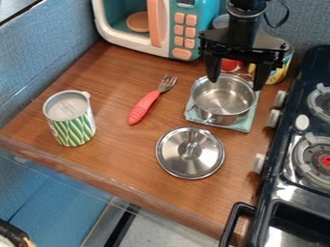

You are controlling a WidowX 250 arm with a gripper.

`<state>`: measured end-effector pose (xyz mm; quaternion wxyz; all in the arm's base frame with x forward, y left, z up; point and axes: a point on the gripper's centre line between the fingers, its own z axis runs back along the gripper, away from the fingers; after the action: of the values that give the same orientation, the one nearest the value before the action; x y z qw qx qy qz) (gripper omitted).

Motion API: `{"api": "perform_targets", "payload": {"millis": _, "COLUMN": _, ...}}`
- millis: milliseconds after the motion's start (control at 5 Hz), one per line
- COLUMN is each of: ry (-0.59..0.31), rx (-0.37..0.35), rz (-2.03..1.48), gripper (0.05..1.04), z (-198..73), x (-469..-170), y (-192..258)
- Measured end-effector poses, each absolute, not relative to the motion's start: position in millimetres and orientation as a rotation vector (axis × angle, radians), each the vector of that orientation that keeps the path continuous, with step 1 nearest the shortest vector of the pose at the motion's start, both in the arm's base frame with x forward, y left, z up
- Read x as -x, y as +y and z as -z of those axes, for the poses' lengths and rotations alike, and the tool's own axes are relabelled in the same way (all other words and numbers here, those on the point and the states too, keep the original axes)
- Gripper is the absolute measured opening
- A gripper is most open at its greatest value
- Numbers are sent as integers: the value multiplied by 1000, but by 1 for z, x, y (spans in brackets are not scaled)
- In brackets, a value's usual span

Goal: Take the mug and put it on the back left side of the table in front of the oven

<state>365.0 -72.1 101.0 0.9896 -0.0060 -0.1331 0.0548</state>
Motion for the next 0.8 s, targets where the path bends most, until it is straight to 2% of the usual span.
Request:
{"api": "perform_targets", "payload": {"millis": 200, "ry": -230, "rx": 9, "rz": -112, "gripper": 1000, "z": -86, "x": -361, "y": -72}}
{"api": "perform_targets", "payload": {"millis": 400, "ry": -197, "rx": 47, "rz": -179, "gripper": 1000, "z": -73, "x": -318, "y": -57}}
{"api": "perform_targets", "payload": {"millis": 800, "ry": -333, "rx": 99, "rz": -257, "gripper": 1000, "z": -108, "x": -270, "y": -11}}
